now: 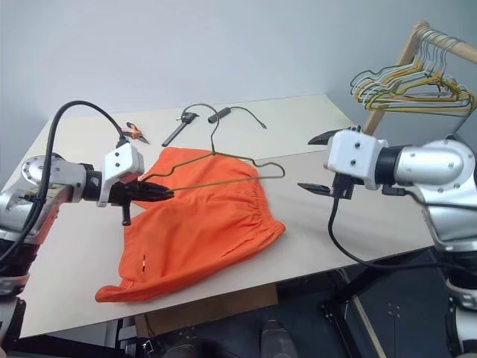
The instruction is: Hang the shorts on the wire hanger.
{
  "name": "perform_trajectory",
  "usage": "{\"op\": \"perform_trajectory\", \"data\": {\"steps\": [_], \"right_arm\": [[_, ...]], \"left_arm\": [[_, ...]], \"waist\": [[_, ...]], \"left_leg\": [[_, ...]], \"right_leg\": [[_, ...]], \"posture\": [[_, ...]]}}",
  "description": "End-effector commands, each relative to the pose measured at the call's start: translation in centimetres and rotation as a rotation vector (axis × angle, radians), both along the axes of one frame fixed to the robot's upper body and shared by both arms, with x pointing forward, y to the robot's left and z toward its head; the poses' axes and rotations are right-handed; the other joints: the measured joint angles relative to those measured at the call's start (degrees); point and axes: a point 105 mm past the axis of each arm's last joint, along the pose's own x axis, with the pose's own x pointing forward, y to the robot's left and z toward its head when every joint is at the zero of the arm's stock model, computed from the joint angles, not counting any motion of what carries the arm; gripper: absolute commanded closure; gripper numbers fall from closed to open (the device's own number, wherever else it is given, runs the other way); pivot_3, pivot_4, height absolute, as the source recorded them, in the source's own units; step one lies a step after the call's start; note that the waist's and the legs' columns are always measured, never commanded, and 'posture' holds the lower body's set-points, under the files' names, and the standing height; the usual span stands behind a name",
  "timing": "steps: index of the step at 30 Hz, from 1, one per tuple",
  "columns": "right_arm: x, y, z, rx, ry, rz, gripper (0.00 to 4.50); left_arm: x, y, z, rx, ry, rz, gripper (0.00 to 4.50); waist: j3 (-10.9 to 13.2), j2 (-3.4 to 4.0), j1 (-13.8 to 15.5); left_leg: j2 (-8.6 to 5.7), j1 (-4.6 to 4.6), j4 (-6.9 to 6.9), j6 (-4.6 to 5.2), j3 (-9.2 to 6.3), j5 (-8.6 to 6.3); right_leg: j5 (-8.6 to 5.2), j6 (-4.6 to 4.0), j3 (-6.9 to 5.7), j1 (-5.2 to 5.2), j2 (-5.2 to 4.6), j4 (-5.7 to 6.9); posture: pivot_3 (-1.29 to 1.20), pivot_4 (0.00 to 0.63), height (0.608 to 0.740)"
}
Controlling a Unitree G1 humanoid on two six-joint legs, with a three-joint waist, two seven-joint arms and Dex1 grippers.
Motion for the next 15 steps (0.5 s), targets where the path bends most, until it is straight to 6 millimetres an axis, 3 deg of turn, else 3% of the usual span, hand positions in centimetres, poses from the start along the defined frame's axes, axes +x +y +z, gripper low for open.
{"op": "perform_trajectory", "data": {"steps": [1,12,15], "right_arm": [[0.2,0.8,-0.6,-0.045,0.169,0.028,0.02],[1.4,2.5,-3.7,-0.192,0.368,0.002,0.02],[1.7,2.9,-4.2,-0.196,0.383,-0.023,0.61]], "left_arm": [[-0.8,-0.9,1.1,0.008,-0.044,-0.095,4.5],[-0.7,-2.1,1.5,-0.023,-0.069,-0.135,4.5],[-0.7,-2.2,1.5,-0.028,-0.071,-0.137,4.5]], "waist": [[0.0,0.0,0.0],[0.0,0.0,0.9],[0.0,0.0,1.1]], "left_leg": [[0.01,0.0,0.0,0.0,0.01,0.0],[-0.01,-0.21,0.02,0.04,0.07,-0.02],[0.0,-0.18,0.03,0.04,0.09,-0.02]], "right_leg": [[-0.01,0.0,0.0,-0.01,0.01,0.01],[-0.04,0.04,-0.01,-0.19,-0.01,0.01],[-0.03,0.03,-0.01,-0.18,0.0,0.05]], "posture": [[-0.09,0.023,0.74],[-0.08,0.017,0.74],[-0.08,0.015,0.74]]}}
